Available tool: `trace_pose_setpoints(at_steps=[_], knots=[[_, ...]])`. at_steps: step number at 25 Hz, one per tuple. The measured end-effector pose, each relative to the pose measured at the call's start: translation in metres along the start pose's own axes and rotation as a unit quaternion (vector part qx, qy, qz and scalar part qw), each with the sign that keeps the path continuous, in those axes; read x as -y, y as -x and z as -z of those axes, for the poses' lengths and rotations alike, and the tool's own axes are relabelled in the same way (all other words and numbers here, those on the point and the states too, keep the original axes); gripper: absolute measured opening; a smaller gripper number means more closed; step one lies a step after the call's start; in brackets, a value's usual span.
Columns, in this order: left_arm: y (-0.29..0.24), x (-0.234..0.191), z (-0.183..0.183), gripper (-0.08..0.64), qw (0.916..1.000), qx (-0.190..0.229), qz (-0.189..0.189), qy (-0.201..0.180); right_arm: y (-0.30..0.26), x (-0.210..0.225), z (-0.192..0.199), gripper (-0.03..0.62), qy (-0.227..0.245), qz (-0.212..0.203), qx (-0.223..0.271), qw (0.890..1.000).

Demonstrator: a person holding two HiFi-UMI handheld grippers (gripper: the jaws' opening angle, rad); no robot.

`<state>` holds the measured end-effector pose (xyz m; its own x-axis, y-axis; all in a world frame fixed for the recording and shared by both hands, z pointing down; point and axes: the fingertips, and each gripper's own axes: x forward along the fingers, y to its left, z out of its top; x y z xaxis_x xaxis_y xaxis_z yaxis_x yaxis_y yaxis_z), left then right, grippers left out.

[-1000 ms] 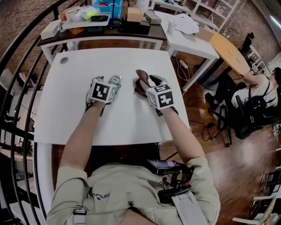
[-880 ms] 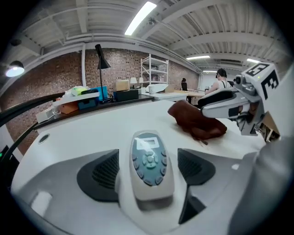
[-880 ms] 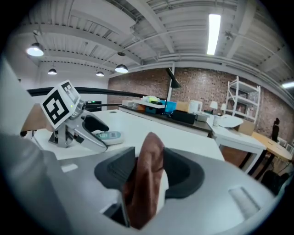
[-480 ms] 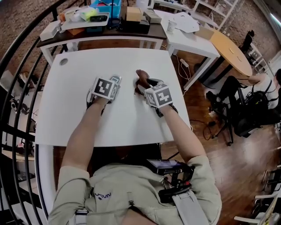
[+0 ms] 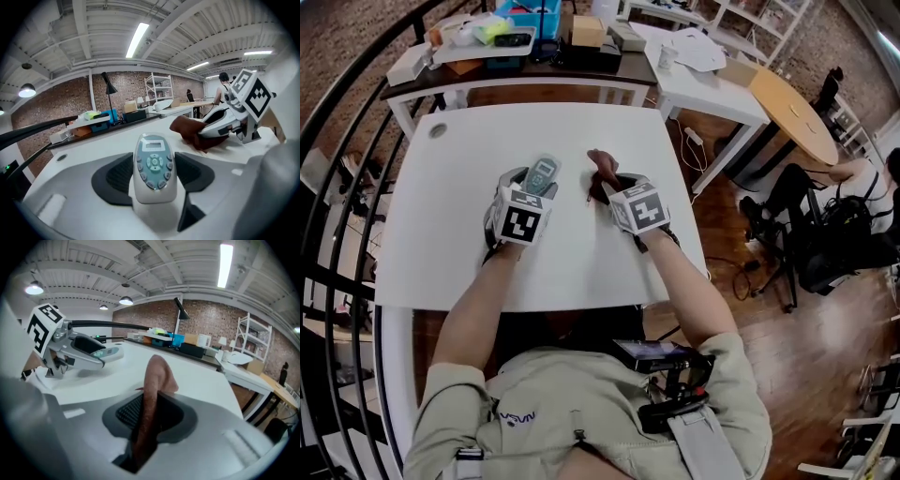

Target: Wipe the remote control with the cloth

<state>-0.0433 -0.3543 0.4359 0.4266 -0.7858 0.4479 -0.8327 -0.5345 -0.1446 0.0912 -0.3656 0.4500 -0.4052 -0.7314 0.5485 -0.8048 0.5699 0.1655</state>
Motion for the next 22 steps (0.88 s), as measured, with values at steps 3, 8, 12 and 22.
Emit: trace_pose_setpoints(at_steps=[3,8,12,22], knots=[[0.017,0.005,-0.011,0.287,0.9989,0.026,-0.014,-0.036,0.022,0.0,-0.024,0.069,0.005,0.014,0.053,0.998],[0.05,0.024,-0.028,0.287,0.993,0.086,-0.029,-0.074,0.093,-0.016,-0.085,0.069,0.02,0.036,0.192,0.981],[0.085,0.044,-0.047,0.287,0.9851,0.135,-0.038,-0.099,0.144,-0.049,-0.124,0.069,0.068,0.038,0.277,0.958],[0.133,0.085,-0.069,0.287,0.9557,0.197,-0.078,-0.204,0.159,-0.143,-0.118,0.064,0.245,0.003,0.246,0.938]])
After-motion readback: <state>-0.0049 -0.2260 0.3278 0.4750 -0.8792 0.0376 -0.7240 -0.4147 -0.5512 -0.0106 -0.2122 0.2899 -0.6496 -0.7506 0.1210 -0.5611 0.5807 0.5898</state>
